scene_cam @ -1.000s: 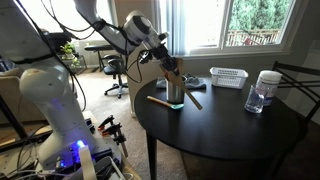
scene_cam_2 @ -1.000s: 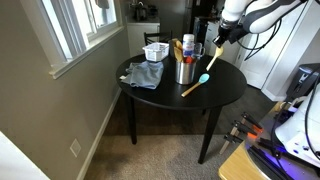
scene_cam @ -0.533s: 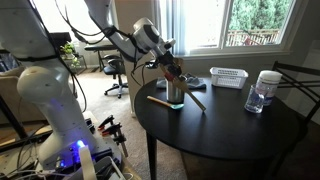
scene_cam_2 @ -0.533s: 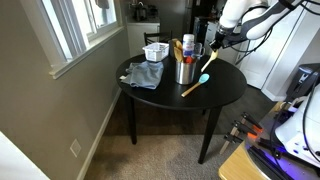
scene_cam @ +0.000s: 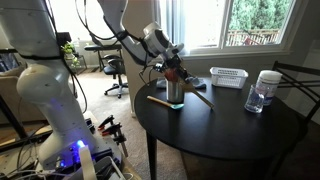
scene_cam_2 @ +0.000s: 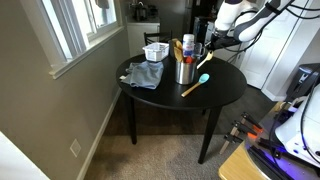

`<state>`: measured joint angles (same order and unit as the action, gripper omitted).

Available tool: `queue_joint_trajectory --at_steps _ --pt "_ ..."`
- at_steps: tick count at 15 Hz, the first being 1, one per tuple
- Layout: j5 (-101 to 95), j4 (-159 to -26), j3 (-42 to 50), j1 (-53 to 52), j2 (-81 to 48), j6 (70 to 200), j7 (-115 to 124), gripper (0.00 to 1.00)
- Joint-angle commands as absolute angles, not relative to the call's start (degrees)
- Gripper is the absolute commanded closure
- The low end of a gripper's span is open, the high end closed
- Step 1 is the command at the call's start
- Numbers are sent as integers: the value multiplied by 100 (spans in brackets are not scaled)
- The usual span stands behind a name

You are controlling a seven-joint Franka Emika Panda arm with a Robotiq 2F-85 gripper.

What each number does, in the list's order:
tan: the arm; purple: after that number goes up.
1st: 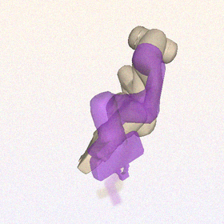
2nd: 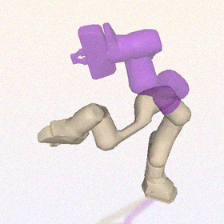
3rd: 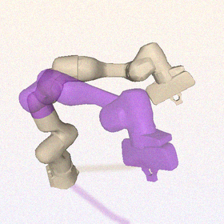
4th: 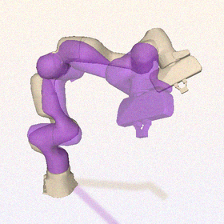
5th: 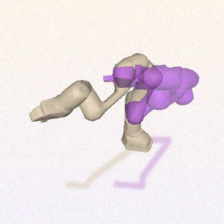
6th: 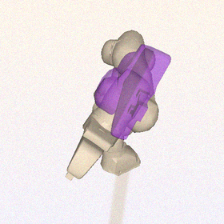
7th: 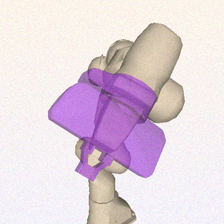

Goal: Remove one wooden spatula from the silver holder and place it on the table.

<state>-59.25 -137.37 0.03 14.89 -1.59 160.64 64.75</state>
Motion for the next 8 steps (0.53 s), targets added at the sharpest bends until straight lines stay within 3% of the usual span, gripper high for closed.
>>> queue_joint_trajectory --at_steps 1,3,8 --pt "-5785 -13559 16 1504 -541 16332 6736 68" --pt "-5703 -13521 8 1505 -635 16390 6755 61" --pt "-5354 -13539 -17 1528 -732 16554 6624 30"
